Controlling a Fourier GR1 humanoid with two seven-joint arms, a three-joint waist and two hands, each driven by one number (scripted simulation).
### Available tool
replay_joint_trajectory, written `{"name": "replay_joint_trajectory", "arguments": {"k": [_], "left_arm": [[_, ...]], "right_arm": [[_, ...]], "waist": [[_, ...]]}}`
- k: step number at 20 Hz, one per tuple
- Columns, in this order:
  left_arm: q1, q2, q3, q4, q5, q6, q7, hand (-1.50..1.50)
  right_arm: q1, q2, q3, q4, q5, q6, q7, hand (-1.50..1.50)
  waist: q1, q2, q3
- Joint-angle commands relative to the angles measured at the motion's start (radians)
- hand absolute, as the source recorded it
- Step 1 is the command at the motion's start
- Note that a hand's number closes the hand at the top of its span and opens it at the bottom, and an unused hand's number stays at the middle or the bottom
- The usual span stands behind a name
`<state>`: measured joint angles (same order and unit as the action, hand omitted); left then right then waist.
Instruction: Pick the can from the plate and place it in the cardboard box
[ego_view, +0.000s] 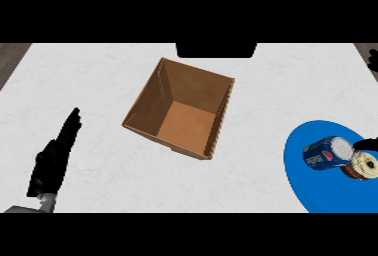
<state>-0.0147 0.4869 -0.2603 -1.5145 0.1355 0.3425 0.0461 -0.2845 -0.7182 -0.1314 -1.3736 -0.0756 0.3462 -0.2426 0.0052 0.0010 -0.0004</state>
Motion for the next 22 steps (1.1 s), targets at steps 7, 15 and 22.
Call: {"name": "replay_joint_trajectory", "arguments": {"k": [7,15,22], "left_arm": [[-0.028,-0.011,0.023,0.053,0.006,-0.032,-0.011,0.00],[-0.006,0.009,0.049,-0.102,-0.035,-0.031,0.117,0.00],[-0.084,-0.084,0.070,0.031,-0.102,-0.051,0.085,0.00]], "right_arm": [[0.005,-0.308,0.172,-0.079,0.207,0.309,0.067,-1.50],[0.102,-0.209,0.219,-0.272,0.271,0.331,0.254,-1.50],[0.141,-0.112,0.191,-0.267,0.402,0.309,0.272,-1.50]], "waist": [[-0.002,0.001,-0.001],[-0.007,-0.005,0.001],[-0.009,-0.001,0.001]]}}
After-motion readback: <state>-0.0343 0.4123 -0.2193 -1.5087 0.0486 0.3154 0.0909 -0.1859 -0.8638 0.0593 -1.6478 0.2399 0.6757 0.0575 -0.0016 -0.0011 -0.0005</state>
